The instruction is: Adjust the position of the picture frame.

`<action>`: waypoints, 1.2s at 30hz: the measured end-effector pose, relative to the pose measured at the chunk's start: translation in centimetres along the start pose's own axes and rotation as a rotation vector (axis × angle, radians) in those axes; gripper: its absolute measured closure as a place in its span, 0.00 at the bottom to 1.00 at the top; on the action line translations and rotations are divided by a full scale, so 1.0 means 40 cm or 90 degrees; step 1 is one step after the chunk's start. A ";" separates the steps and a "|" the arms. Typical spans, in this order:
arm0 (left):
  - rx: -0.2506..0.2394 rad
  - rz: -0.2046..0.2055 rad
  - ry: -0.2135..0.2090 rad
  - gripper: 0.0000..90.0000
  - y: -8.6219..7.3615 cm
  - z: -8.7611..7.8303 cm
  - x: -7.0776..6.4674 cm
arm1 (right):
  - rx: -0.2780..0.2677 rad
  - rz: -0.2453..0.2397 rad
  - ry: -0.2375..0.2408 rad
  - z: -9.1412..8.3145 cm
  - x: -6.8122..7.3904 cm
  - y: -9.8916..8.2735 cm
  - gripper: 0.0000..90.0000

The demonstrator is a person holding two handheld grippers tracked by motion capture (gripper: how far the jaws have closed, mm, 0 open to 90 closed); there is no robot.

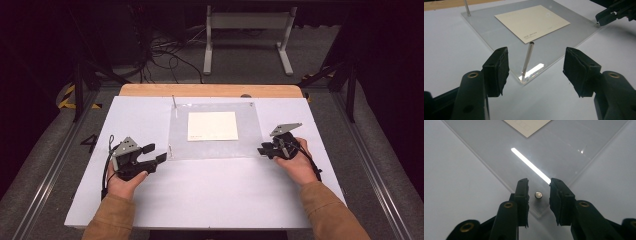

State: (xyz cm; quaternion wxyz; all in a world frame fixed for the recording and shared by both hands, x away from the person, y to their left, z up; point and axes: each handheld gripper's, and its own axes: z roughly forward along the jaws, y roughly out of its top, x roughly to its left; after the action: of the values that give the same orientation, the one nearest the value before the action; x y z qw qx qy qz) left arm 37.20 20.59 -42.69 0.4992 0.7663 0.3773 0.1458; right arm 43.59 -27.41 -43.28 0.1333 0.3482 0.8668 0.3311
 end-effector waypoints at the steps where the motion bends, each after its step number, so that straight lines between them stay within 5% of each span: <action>1: 0.001 0.000 0.000 0.42 0.000 0.001 -0.001 | 0.000 0.001 0.004 0.004 -0.004 -0.002 0.76; 7: 0.004 -0.004 -0.004 0.42 -0.001 0.005 -0.001 | 0.002 -0.018 0.018 0.014 -0.007 -0.004 0.91; 10: 0.002 -0.009 -0.002 0.42 -0.002 0.005 0.001 | 0.002 -0.031 0.016 0.013 -0.006 -0.004 0.92; 13: 0.000 -0.010 -0.001 0.42 -0.004 0.000 0.004 | 0.010 -0.039 0.044 0.009 0.009 -0.006 0.92; 19: 0.001 -0.019 0.006 0.41 -0.018 -0.021 0.015 | 0.032 -0.116 0.115 -0.006 0.114 -0.019 0.92; 28: -0.002 -0.049 0.030 0.37 -0.039 -0.063 0.038 | 0.019 -0.152 0.209 -0.007 0.260 -0.042 0.92; 36: 0.010 -0.054 0.050 0.37 -0.048 -0.069 0.042 | 0.016 -0.176 0.256 0.001 0.380 -0.044 0.92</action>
State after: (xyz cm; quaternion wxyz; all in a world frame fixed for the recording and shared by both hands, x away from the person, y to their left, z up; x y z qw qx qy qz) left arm 35.85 24.05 -43.35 0.4836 0.7473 0.4297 0.1518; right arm 31.72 -17.82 -44.48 -0.0023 0.1554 0.9195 0.3612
